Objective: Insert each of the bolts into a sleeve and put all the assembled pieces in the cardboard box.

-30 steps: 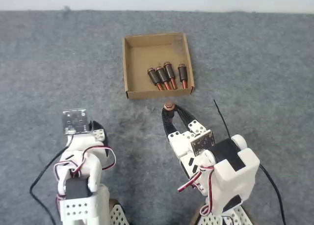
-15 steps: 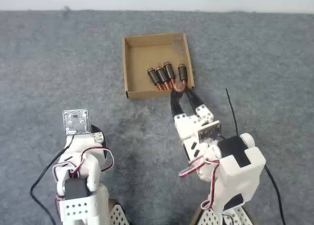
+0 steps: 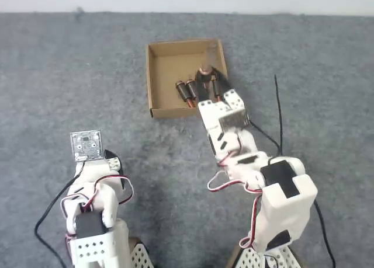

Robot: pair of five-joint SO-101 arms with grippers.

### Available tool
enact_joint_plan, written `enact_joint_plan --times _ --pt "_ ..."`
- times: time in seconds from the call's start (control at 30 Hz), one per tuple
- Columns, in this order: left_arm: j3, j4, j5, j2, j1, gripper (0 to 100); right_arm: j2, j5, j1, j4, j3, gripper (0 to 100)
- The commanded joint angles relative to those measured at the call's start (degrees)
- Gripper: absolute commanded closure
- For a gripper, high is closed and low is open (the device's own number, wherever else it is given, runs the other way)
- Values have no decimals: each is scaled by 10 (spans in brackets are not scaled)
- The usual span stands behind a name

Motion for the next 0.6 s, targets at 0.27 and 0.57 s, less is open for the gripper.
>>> enact_joint_plan --times 0.27,0.57 --pt "-6 1 -26 -9 -1 978 -22 6 22 415 -251 991" --pt "-6 1 -71 -9 -1 979 -6 6 38 663 -373 991"
